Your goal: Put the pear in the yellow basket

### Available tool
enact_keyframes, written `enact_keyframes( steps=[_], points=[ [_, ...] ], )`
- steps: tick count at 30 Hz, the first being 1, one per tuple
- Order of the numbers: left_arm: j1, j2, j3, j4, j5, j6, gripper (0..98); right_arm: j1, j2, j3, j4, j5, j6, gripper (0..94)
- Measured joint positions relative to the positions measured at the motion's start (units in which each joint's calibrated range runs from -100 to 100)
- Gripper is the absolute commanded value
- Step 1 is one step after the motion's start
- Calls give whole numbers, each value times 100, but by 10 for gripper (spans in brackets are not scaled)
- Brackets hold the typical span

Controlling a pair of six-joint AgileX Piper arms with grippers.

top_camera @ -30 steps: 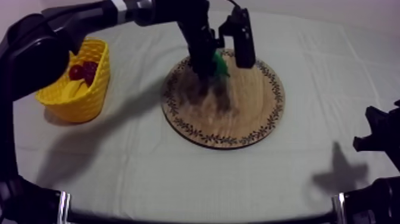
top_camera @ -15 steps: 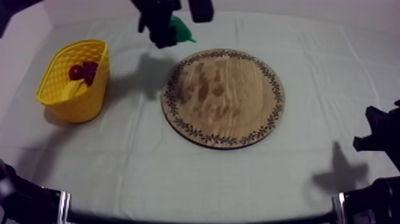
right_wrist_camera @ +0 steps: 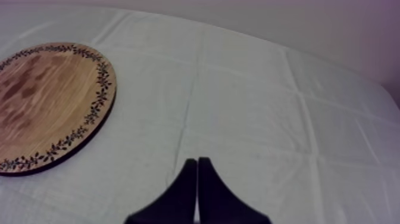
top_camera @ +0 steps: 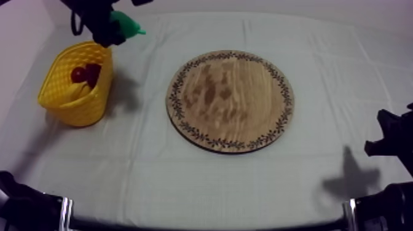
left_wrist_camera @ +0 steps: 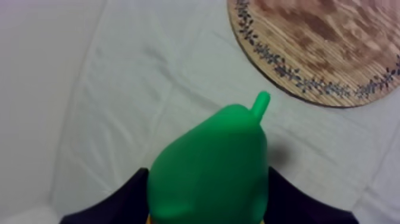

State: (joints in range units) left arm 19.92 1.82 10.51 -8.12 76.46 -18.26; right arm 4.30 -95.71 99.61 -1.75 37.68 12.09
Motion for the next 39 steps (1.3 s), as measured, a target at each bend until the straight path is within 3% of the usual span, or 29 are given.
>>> enact_keyframes(
  steps=[5, 15, 26, 29, 39],
  points=[
    [-152, -136, 47, -67, -235, 501, 473, 0, 0, 0, 0, 0, 0, 3],
    [-602, 45, 157, -540, -985, 1629, 452, 3, 0, 0, 0, 0, 0, 3],
    [-1262, 545, 422, -515, -1002, 2578, 436, 3, 0, 0, 0, 0, 0, 3],
    [-1369, 606, 567, -436, -749, 2647, 433, 3, 0, 0, 0, 0, -3, 3],
    [-1417, 534, 1059, -352, -187, 2430, 438, 7, 0, 0, 0, 0, -3, 3]
  ],
)
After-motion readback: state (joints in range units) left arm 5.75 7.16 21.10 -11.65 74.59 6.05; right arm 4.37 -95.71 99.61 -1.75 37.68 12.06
